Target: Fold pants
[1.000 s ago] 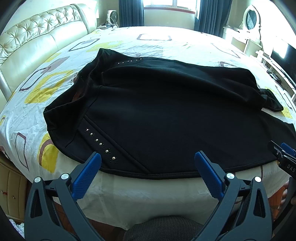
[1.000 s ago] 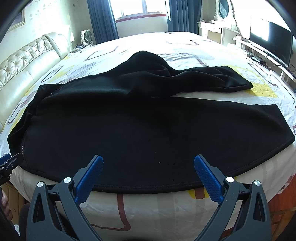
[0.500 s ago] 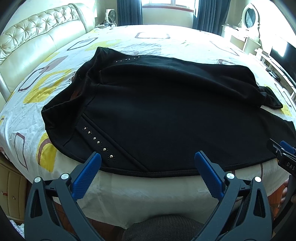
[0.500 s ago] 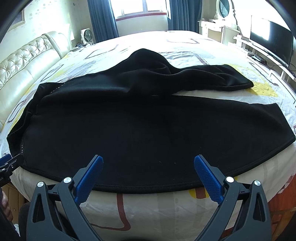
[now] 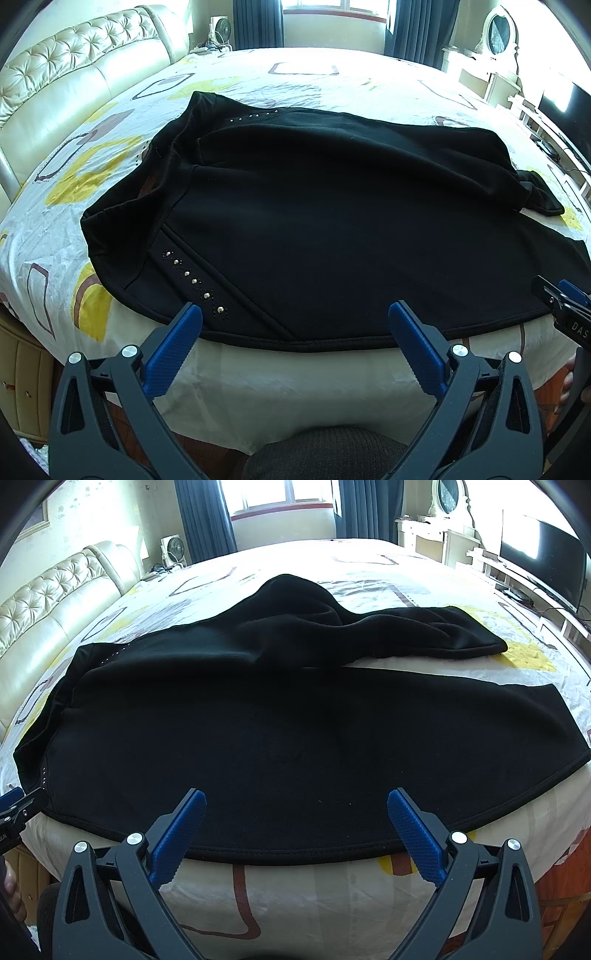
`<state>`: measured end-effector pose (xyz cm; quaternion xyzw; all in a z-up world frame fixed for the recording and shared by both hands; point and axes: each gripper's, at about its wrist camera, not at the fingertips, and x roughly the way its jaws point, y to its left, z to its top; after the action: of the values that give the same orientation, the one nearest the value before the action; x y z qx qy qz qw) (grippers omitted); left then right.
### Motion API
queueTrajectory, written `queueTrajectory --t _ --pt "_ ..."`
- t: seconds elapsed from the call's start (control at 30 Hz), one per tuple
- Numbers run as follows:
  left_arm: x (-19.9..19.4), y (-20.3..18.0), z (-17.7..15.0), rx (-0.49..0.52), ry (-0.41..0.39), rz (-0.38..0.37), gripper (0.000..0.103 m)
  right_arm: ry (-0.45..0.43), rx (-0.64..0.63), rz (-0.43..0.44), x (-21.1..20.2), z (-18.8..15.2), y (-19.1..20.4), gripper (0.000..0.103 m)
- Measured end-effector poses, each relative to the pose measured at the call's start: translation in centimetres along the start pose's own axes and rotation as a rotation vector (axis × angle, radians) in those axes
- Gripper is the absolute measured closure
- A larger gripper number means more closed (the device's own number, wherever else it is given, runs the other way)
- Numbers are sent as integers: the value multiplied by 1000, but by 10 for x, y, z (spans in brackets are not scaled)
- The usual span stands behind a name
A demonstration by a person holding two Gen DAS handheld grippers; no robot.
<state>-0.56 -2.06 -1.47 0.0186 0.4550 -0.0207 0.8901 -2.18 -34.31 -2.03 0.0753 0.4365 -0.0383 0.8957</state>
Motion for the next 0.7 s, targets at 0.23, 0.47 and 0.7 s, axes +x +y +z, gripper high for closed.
queueTrajectory --t 0.23,0.47,0.7 --pt "0 -1 -1 3 2 -1 2 6 7 1 3 0 -3 5" --pt "-1 -2 -1 8 1 -6 2 1 2 5 2 0 -2 5" --pt "-2 -3 2 29 13 -40 2 22 -16 63 -4 5 -1 5"
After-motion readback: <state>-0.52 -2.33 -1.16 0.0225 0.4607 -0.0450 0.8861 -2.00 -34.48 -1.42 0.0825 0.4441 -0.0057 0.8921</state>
